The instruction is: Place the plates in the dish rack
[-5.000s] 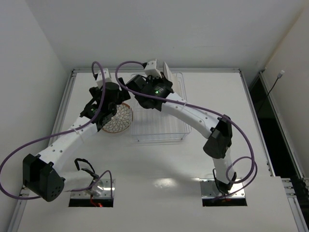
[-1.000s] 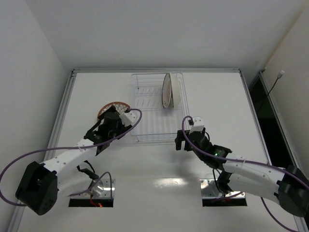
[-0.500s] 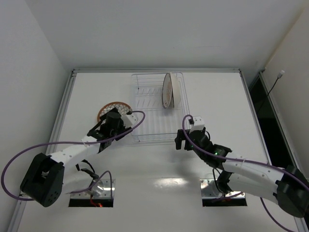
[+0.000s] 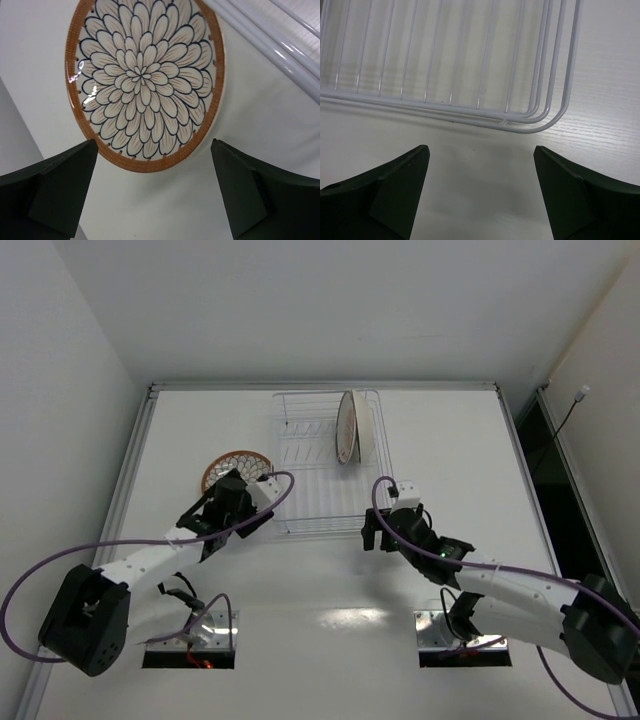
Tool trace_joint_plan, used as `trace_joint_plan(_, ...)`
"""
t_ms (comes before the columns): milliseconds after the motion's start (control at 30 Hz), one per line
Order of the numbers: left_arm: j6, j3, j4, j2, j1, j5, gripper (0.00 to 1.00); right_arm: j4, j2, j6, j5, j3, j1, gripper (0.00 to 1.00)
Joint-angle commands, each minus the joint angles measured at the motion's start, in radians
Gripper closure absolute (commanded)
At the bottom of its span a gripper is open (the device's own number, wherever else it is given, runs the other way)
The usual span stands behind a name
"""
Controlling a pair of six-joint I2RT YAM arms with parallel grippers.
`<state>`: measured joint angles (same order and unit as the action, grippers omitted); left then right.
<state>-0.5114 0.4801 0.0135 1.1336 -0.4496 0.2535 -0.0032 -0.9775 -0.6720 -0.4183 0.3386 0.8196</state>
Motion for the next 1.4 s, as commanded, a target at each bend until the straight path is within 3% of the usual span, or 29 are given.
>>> trace_joint_plan(0,-0.003,-0.024,0.026,-0.018,0.008,-0.099,0.03,0.057,-0.032,0.003,0.009,0.023,-0.011,0.16)
trace_joint_plan(300,-0.030,-0.030,0.051,0.025,0.008,0.108,0.04,0.103,-0.109,0.003,0.019,0.056,-0.011,0.16)
trace_joint_plan(533,-0.125,-0.175,-0.184,-0.063,0.042,0.035,0.09,0.121,-0.168,0.012,0.038,0.086,-0.011,0.16)
trace_joint_plan(700,-0.148,-0.160,-0.216,0.024,0.042,-0.009,0.10,0.112,-0.179,0.012,0.038,0.096,-0.011,0.16)
trace_joint_plan(1033,-0.127,-0.089,-0.193,0.187,0.042,-0.039,0.24,0.112,-0.127,0.012,0.029,0.066,-0.011,0.16)
trace_joint_plan(1133,-0.127,-0.031,-0.158,0.256,0.051,-0.051,0.35,0.101,-0.118,0.003,0.019,0.066,-0.011,0.16)
trace_joint_plan(1200,-0.118,-0.017,-0.135,0.281,0.051,-0.065,0.49,0.101,-0.107,0.003,0.019,0.057,-0.011,0.16)
trace_joint_plan(1233,-0.118,-0.002,-0.120,0.291,0.051,-0.065,0.57,0.101,-0.107,0.003,0.019,0.057,-0.011,0.16)
trace_joint_plan(1300,-0.104,0.008,-0.110,0.292,0.051,-0.082,0.86,0.101,-0.107,0.003,0.019,0.057,-0.011,0.16)
trace_joint_plan(1367,-0.067,-0.012,-0.127,0.250,0.061,-0.053,1.00,0.101,-0.107,0.003,0.019,0.057,-0.011,0.16)
